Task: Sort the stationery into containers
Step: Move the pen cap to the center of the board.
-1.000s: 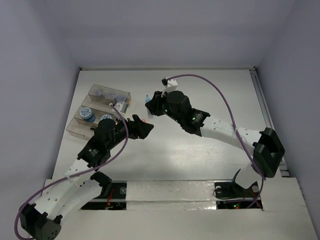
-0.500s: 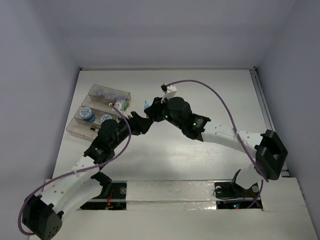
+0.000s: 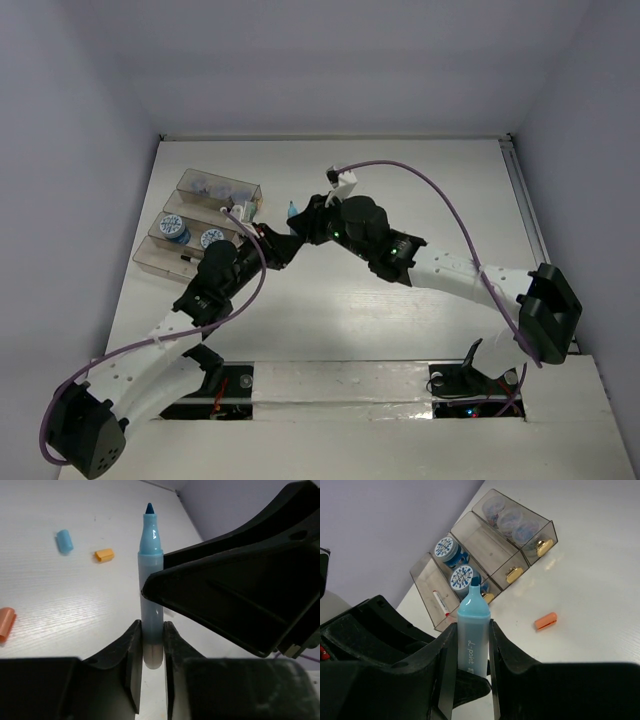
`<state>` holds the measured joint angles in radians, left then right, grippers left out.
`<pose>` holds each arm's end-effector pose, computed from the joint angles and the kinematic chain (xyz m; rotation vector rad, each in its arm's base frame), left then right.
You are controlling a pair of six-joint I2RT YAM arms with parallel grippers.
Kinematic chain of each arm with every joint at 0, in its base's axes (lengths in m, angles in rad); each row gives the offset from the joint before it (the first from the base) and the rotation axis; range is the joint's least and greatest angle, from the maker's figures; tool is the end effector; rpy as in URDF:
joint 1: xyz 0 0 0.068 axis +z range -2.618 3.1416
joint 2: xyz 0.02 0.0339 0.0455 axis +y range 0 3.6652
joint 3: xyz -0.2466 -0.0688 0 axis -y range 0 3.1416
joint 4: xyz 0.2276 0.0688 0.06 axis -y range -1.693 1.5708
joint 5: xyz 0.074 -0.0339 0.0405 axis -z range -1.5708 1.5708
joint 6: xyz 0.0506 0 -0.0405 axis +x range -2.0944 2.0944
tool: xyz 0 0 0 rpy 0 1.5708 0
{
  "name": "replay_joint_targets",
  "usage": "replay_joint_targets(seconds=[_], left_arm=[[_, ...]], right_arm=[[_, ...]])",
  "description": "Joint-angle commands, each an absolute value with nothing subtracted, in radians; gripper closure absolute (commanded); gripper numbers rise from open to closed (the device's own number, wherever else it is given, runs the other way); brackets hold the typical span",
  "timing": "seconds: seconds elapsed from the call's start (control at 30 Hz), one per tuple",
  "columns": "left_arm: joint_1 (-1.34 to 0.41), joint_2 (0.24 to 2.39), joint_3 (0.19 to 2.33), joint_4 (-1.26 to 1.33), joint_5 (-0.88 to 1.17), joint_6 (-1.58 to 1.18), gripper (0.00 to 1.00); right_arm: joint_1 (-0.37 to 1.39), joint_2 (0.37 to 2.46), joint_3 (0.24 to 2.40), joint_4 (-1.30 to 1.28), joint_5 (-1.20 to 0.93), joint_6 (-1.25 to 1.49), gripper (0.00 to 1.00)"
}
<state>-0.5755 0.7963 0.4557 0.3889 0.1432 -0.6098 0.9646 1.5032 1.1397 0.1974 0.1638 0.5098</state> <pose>0.1689 -0.1182 0.2763 0.0938 1.6159 -1.0422 0.2117 0.2908 0.3142 -0.2879 1.8066 0.9274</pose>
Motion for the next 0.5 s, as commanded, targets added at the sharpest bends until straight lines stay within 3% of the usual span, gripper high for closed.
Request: replay_joint_targets(seconds=[0.0,0.07,0.2,0.3,0.47], left_arm=[[-0.569,0.764,0.431,0.489,0.140,-0.594,0.94],[-0.569,0.743,0.420,0.500,0.135,-0.589,1.00],[-0.569,0.700,0.390,0.508,0.123,-0.580,1.00],[-0.569,0.663,0.367,0.483,0.103,-0.575,1.00],[-0.569,0.605,0.351,0.398,0.061,-0.584,1.00]], right_arm=[[0.976,1.474,1.132,0.249,0.144,0.526,0.88],[0.976,1.476,1.138,0.244,0.138,0.526,0.88],[0.976,1.473,1.153,0.206,0.143,0.529,0.88],[0.962,1.462,1.180,0.132,0.158,0.505,0.66],[0.829,1.414,1.174,0.032,-0.032,0.483,0.60]])
